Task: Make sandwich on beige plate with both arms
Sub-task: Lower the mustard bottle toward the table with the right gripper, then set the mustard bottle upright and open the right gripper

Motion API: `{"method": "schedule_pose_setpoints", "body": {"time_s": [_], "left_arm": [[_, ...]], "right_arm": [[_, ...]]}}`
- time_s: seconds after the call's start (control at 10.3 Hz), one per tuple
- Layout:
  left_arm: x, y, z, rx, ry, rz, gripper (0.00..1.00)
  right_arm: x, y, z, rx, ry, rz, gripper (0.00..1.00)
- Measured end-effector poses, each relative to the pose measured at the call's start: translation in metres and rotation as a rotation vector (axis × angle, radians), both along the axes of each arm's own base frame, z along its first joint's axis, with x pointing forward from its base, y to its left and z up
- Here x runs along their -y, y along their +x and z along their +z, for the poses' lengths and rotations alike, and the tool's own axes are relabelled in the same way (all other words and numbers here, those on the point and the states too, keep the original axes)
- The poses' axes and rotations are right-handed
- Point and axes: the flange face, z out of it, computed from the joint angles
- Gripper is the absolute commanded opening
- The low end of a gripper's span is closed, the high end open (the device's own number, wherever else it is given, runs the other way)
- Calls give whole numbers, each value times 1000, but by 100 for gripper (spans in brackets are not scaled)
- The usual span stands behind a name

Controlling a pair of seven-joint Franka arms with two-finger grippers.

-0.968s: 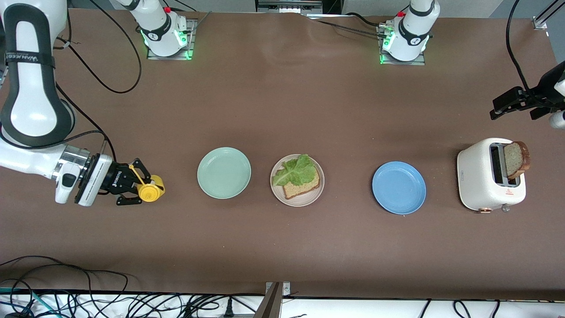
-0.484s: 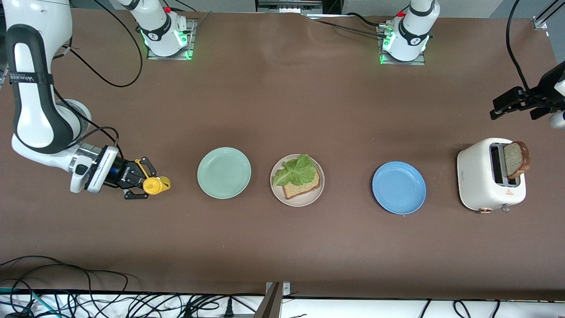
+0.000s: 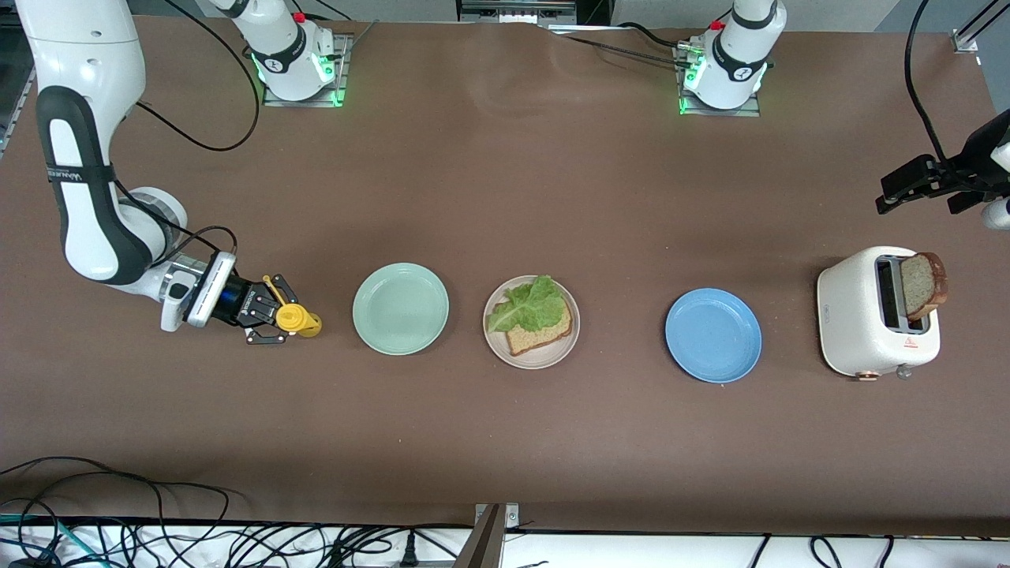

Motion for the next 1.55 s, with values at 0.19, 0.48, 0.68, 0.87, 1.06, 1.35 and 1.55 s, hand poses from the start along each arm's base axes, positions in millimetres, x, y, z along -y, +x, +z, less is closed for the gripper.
{"method": "schedule_pose_setpoints", "body": {"time_s": [0.19, 0.48, 0.68, 0.87, 1.06, 1.35, 1.55], "left_arm": [[0, 0, 0, 0, 0, 0, 100], [0, 0, 0, -1, 0, 0, 100], [0, 0, -1, -2, 0, 0, 100], [0, 0, -1, -2, 0, 0, 100], [0, 1, -1, -2, 0, 0, 100], [0, 1, -1, -2, 0, 0, 100], [0, 1, -3, -4, 0, 0, 100]], "right_arm": [[3, -1, -5, 21, -1, 2, 0], [7, -4, -22, 49, 17, 10, 0], [9, -6, -32, 70, 16, 17, 0], [9, -7, -38, 74, 19, 12, 0], [10, -7, -42, 90, 22, 5, 0], [11, -9, -51, 105, 19, 4, 0], [14, -9, -53, 114, 18, -1, 0]]}}
